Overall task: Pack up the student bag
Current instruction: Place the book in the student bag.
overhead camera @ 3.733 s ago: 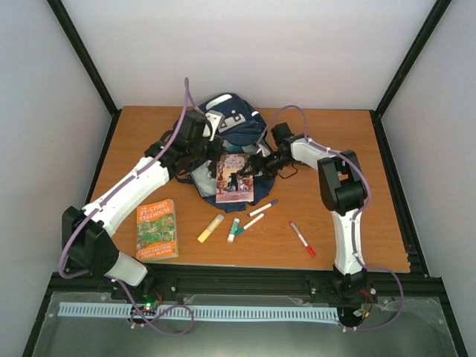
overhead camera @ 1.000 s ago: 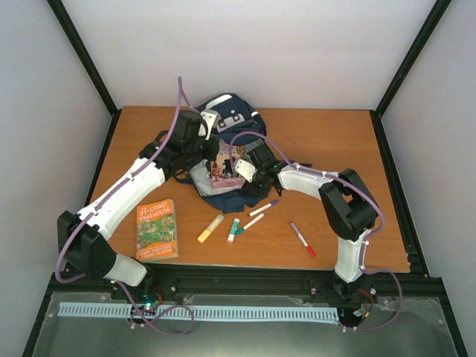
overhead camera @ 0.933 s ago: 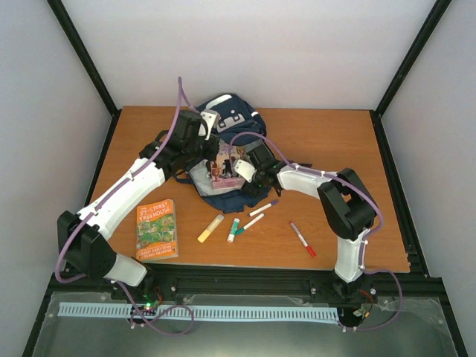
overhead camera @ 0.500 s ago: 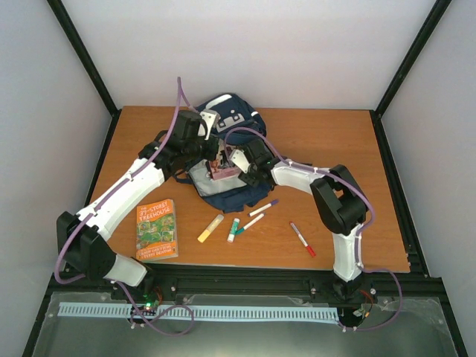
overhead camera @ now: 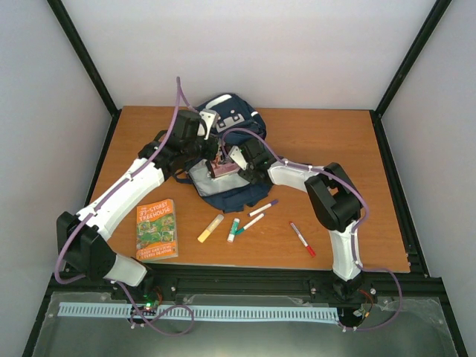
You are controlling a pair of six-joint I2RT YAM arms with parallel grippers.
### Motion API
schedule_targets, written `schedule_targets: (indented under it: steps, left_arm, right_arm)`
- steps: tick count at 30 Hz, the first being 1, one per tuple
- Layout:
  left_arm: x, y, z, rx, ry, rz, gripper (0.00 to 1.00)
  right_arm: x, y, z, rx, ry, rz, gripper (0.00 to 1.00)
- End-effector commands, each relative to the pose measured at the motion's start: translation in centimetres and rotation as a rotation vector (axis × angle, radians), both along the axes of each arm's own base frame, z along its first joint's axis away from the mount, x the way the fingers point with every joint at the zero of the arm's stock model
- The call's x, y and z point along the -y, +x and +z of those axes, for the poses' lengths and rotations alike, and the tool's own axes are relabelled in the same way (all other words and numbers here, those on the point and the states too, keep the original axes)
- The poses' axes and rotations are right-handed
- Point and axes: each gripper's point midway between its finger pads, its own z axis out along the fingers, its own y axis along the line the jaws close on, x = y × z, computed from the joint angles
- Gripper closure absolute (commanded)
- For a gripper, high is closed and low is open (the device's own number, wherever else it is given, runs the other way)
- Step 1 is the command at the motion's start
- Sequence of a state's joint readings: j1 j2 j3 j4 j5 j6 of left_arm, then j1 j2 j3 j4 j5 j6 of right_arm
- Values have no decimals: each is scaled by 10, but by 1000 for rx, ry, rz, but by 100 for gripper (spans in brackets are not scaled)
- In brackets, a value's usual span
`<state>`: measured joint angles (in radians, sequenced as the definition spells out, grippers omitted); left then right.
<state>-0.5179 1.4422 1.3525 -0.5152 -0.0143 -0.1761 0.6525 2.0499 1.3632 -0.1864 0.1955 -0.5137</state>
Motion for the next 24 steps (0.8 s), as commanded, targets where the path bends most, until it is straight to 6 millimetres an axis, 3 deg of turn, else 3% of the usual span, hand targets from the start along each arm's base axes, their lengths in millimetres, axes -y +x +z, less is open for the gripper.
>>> schedule_targets:
  steps: [1, 8, 12, 19, 24]
  left_arm:
    - [-4, 1, 51, 125, -87, 12, 99]
    - [-5, 2, 52, 126, -84, 16, 99]
    - [-6, 2, 50, 124, -76, 21, 99]
    - [-7, 7, 44, 114, -64, 38, 99]
    - [-12, 12, 37, 102, -42, 62, 99]
  right_arm:
    - [-3, 13, -1, 51, -8, -27, 50]
    - [-11, 19, -2, 42, 0, -14, 50]
    - [-11, 12, -5, 5, -1, -6, 50]
    - [3, -24, 22, -28, 42, 30, 41]
    - [17, -67, 35, -119, 87, 60, 38]
